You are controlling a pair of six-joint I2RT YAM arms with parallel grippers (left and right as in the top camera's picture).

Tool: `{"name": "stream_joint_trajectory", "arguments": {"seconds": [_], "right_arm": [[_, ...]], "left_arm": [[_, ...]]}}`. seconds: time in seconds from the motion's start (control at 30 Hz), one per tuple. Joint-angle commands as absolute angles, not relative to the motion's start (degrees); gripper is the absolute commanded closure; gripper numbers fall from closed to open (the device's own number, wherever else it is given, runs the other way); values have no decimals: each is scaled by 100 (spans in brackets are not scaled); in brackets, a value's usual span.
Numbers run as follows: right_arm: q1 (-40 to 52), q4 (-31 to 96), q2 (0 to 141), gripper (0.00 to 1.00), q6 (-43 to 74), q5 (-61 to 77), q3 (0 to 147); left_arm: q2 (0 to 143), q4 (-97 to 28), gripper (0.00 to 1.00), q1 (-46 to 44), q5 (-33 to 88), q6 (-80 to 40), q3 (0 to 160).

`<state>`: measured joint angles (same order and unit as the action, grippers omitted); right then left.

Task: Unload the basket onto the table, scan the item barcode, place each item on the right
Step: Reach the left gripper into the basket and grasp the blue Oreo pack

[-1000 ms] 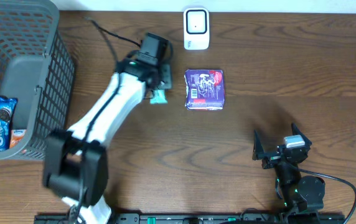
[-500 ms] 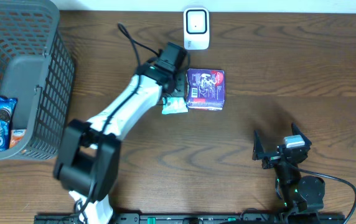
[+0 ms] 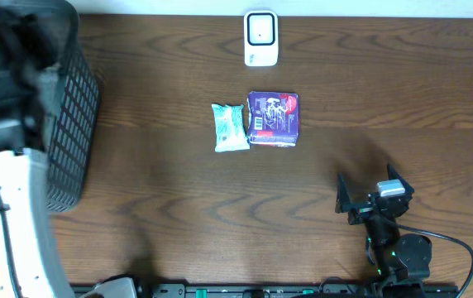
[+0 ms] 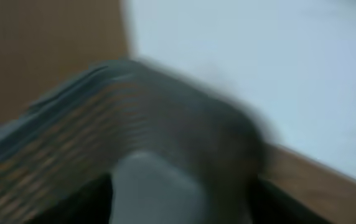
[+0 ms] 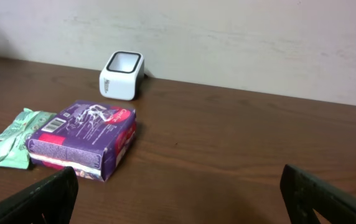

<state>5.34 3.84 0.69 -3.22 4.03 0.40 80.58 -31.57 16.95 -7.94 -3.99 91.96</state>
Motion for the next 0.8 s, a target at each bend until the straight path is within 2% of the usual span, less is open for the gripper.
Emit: {"name": "stream_joint_trajectory", "arguments": {"seconds": [0.0, 0.17, 0.37, 0.5, 0.77], "right_arm": [[486, 408, 38, 1, -329, 397, 32], [486, 408, 38, 1, -329, 397, 32], [486, 408, 38, 1, -329, 397, 32], [486, 408, 38, 1, -329, 397, 32], [486, 408, 38, 1, -329, 397, 32]], "left_arm": [[8521, -3472, 28, 2475, -888, 362, 9087], [9028, -3760, 29, 3146, -886, 777, 8934], [9843, -3806, 29, 3199, -1695, 1267, 8829], [10464, -3905, 29, 3208, -1726, 1887, 8829], [11325, -3621, 29, 3413, -1728, 2355, 8829]]}}
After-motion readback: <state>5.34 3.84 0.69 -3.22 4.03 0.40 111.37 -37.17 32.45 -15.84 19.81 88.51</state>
